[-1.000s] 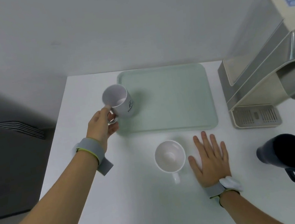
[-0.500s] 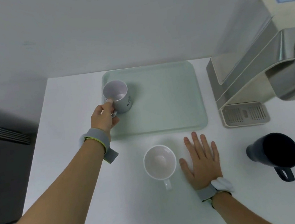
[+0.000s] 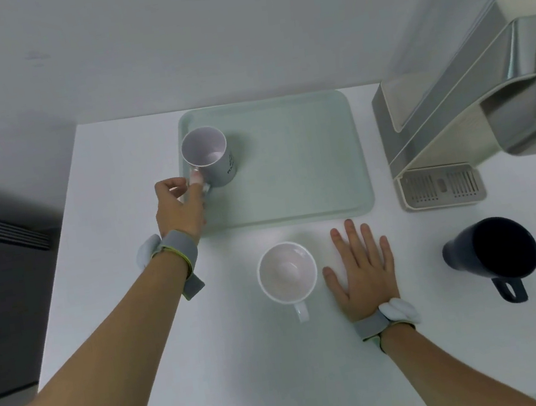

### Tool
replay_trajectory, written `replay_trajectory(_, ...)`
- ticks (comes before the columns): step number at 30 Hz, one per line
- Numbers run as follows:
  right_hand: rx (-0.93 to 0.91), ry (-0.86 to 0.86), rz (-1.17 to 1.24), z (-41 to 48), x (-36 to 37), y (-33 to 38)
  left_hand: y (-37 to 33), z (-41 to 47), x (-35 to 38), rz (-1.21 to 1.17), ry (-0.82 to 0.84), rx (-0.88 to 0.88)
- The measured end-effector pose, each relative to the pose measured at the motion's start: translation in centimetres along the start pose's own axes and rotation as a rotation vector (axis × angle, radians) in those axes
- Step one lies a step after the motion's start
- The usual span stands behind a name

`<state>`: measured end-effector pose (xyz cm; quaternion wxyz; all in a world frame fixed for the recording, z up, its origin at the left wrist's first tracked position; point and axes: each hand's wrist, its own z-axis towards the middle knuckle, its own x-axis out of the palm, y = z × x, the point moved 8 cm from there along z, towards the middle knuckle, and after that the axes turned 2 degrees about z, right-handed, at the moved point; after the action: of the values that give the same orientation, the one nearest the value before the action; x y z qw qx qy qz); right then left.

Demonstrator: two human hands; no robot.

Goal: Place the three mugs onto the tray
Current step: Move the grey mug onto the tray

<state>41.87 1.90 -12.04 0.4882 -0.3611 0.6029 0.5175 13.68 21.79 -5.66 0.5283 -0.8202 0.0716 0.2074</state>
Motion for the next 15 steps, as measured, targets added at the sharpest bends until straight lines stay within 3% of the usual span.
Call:
replay_trajectory(4,0.006,0.012,0.002,-0.2,0.1,0.0,1.7,-4.2,-1.6,0.17,-0.122,0.31)
replay_trajectory(8,0.005,-0.001,0.007,-0.2,-0.2,0.1,5.0,-7.9,-0.1,0.563,0.056,0.665)
replay_trajectory(12,-0.003,-0.016,0.007,-0.2,-0.1,0.0,8.8,-9.4,1.2,0.781,0.238,0.737)
replay_trajectory(15,-0.012,-0.024,0.001,-0.1,-0.1,0.1,9.7,-9.4,1.4,0.847,0.24,0.774)
